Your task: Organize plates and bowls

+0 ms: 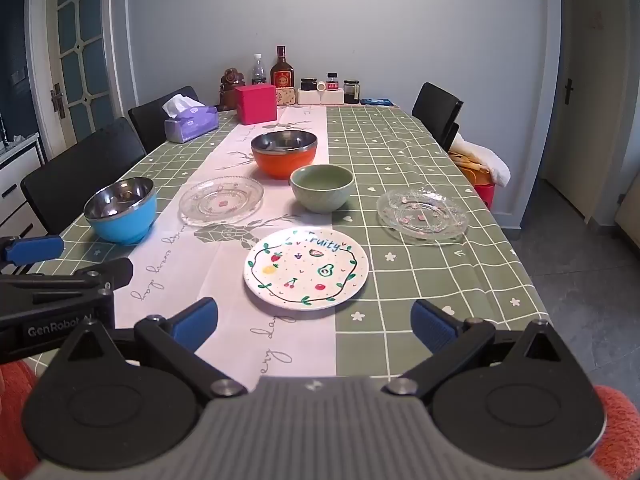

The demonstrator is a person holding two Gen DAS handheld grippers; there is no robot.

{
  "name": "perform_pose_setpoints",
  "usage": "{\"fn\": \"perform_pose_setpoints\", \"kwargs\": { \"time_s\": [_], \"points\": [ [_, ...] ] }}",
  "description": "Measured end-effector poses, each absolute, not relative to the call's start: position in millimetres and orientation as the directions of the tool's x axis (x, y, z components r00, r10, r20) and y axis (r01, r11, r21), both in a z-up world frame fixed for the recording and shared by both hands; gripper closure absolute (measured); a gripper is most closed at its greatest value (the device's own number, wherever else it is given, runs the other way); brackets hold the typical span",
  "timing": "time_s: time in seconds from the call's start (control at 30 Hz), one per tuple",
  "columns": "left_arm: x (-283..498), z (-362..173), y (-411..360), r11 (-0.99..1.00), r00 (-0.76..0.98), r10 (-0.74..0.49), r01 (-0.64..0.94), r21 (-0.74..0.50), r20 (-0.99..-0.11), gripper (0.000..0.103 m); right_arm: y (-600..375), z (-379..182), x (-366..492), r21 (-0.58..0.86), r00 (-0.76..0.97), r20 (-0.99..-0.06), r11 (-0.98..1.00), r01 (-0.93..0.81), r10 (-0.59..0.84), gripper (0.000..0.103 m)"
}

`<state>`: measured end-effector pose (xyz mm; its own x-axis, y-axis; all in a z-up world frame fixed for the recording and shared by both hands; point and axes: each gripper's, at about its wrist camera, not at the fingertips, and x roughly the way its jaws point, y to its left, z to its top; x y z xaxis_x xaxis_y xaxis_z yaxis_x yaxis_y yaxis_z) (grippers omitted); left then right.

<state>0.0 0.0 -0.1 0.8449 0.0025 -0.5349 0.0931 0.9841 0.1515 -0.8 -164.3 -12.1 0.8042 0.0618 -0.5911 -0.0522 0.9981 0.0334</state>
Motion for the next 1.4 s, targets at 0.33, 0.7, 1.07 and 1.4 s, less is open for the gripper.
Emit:
{"fn": "perform_pose_setpoints", "kwargs": {
  "time_s": [0.33, 0.7, 1.07, 1.4],
  "points": [
    [0, -4, 1, 0.983, 0.839, -0.003, 0.102, 0.152, -0.545, 0.012, -172, -18, 3, 0.043, 0.797, -0.599, 0.997, -0.056, 0.071, 0.003],
    [5, -9, -2, 0.983, 0.832, -0.003, 0.103, 0.149, -0.555, 0.012, -166, -16, 1, 0.042, 0.790, -0.610, 0.998, -0.040, 0.057, 0.003],
    [6, -9, -6, 0.981, 0.827, -0.009, 0.116, 0.155, -0.562, 0.012, -165, -17, -1, 0.036, 0.789, -0.612, 0.999, -0.034, 0.049, 0.003],
    [5, -10, -6, 0.981, 0.827, -0.010, 0.117, 0.154, -0.562, 0.012, -165, -16, 0, 0.037, 0.789, -0.613, 0.999, -0.035, 0.050, 0.003]
  ]
}}
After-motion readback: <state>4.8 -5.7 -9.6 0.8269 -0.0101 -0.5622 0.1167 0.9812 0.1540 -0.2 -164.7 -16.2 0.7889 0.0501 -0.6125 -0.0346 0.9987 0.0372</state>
